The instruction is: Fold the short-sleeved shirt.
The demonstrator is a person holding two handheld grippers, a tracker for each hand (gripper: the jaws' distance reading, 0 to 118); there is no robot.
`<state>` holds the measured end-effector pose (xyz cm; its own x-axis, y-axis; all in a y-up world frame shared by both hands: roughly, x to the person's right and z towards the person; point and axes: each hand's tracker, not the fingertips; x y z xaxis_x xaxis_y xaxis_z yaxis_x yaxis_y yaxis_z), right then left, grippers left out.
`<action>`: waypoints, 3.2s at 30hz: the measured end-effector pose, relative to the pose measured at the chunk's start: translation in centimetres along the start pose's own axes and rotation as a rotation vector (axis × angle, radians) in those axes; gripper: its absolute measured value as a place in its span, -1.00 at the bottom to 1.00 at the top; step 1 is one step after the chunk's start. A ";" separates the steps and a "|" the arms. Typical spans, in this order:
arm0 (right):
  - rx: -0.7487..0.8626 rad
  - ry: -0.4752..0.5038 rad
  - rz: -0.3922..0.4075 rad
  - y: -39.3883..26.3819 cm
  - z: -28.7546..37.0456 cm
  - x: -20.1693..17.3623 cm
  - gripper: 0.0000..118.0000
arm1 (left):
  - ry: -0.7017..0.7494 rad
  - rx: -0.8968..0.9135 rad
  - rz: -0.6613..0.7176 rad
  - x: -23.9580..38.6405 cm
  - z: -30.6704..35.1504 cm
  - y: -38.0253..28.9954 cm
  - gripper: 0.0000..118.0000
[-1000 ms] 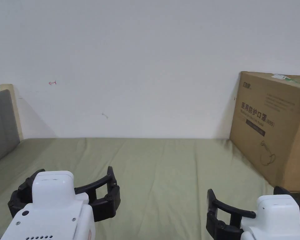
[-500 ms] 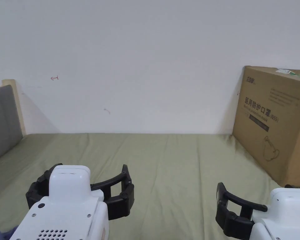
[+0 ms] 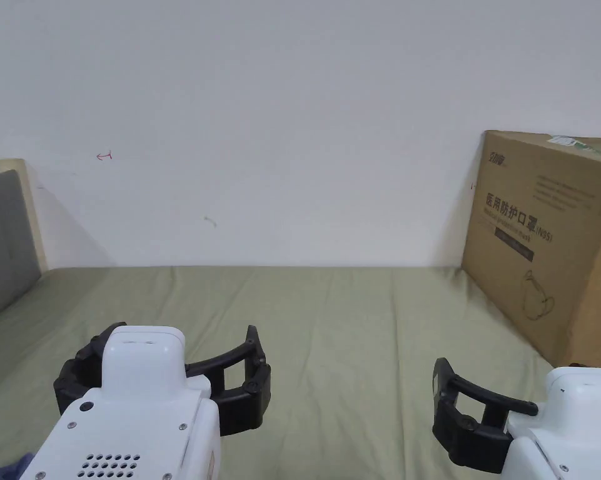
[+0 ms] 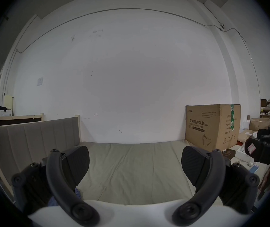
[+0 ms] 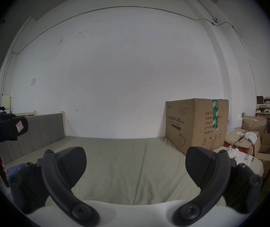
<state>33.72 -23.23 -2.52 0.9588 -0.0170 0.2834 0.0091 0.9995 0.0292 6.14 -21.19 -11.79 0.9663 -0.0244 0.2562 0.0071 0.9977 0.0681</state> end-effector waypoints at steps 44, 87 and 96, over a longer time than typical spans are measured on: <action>-0.114 0.461 -0.033 -1.0 -3.3 -13.8 -0.99 | 0.371 -0.199 0.152 -16.9 7.4 -0.5 -1.00; -0.549 0.498 0.166 -5.7 -4.3 -11.4 -0.99 | 0.322 -1.132 0.238 -27.4 -8.7 -25.6 0.69; -0.538 0.525 0.167 -5.7 -4.3 -10.9 -0.99 | 0.356 -0.875 0.160 -33.6 -4.0 -17.2 -0.92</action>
<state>24.44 -28.65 -9.92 0.9675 0.0151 -0.2526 -0.1395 0.8646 -0.4828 -25.43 -37.31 -25.44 0.9930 -0.0070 -0.1178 -0.0811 0.6850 -0.7240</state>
